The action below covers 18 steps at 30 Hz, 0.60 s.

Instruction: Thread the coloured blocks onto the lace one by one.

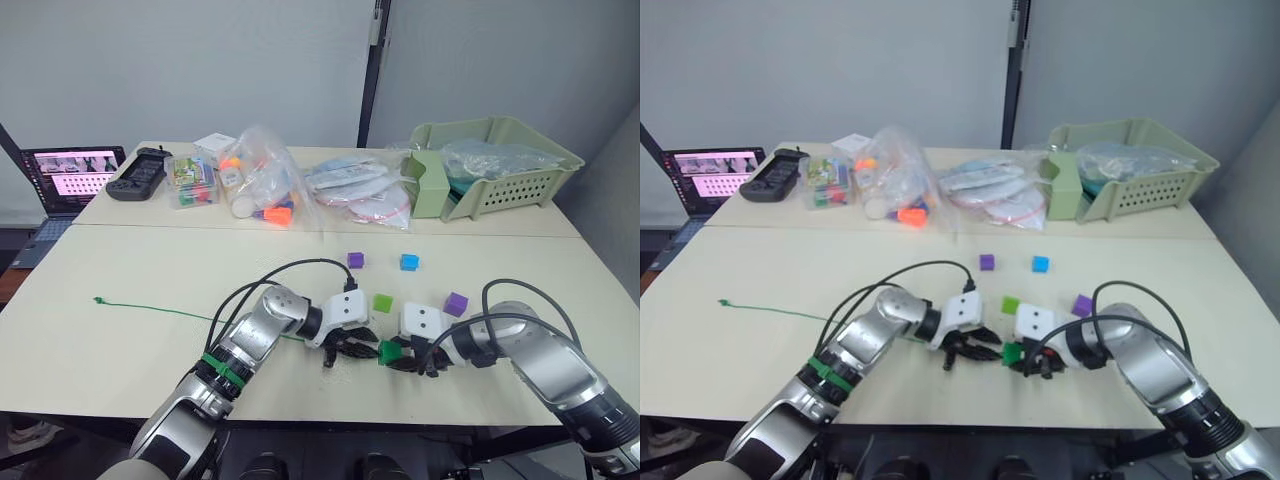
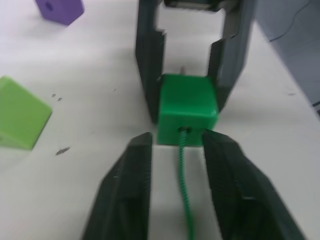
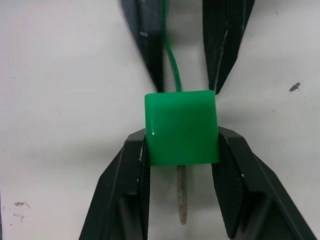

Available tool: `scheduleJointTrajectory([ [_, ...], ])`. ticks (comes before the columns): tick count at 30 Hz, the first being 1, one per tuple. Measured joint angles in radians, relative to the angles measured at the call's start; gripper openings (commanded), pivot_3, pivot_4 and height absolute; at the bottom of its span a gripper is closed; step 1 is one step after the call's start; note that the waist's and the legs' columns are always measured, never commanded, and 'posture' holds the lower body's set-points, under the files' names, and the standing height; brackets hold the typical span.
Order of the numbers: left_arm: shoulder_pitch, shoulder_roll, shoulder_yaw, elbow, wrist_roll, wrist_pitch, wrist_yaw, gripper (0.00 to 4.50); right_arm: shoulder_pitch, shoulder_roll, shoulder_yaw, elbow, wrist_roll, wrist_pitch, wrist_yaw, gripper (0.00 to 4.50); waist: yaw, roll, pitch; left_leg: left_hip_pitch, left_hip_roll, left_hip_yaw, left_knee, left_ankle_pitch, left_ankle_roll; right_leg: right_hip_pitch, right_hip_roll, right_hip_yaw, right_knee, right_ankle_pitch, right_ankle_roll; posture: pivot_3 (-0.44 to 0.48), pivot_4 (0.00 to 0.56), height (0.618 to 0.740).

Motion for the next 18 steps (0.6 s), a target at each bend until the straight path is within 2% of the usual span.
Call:
scheduleJointTrajectory([
  [1,0.0,0.017,0.001,-0.016,-0.004,-0.004,-0.017,2.42,0.0,0.002,0.0,0.0,0.0,0.0,-0.001,1.18,-0.001,0.0,0.0,0.0,0.0,0.0,0.0,0.0,0.0,0.0,0.0,0.0,0.0,0.0,0.0,0.0,0.15,0.733],
  [3,0.0,0.044,0.015,-0.025,-0.013,-0.006,-0.035,2.45,0.0,0.003,0.0,0.0,0.001,0.001,-0.001,2.2,-0.002,0.0,0.0,0.0,0.0,0.0,0.0,0.0,0.0,0.0,0.0,0.0,0.0,0.0,0.0,0.0,0.15,0.733],
  [8,0.0,0.073,0.028,-0.025,-0.028,-0.046,-0.074,2.45,-0.002,0.004,-0.004,-0.001,0.014,0.021,-0.001,3.95,0.005,0.0,0.0,-0.001,0.0,0.0,0.0,0.0,0.0,0.0,0.0,0.0,-0.001,0.0,0.0,0.0,0.15,0.733],
  [10,0.0,0.067,0.026,-0.021,-0.026,-0.064,-0.073,2.45,0.002,0.002,-0.008,-0.007,0.02,0.024,-0.004,4.44,0.008,0.0,0.0,-0.001,0.0,0.0,0.0,0.0,0.0,0.0,-0.001,0.0,-0.001,0.0,0.0,0.0,0.15,0.733],
  [15,0.0,0.006,0.011,0.039,0.003,-0.155,-0.032,2.45,0.03,-0.035,-0.083,-0.071,0.063,0.084,-0.018,4.44,0.015,0.0,0.0,-0.002,-0.001,0.0,0.001,0.0,0.0,0.0,-0.001,0.0,-0.001,0.0,0.0,0.0,0.15,0.733],
  [18,-0.005,-0.031,0.008,0.071,0.005,-0.187,-0.019,2.45,0.103,-0.084,-0.174,-0.137,0.109,0.138,-0.026,4.44,0.023,0.0,0.0,-0.002,-0.001,0.0,0.0,0.0,0.0,0.0,-0.001,0.0,-0.001,0.0,0.0,0.0,0.15,0.733],
])
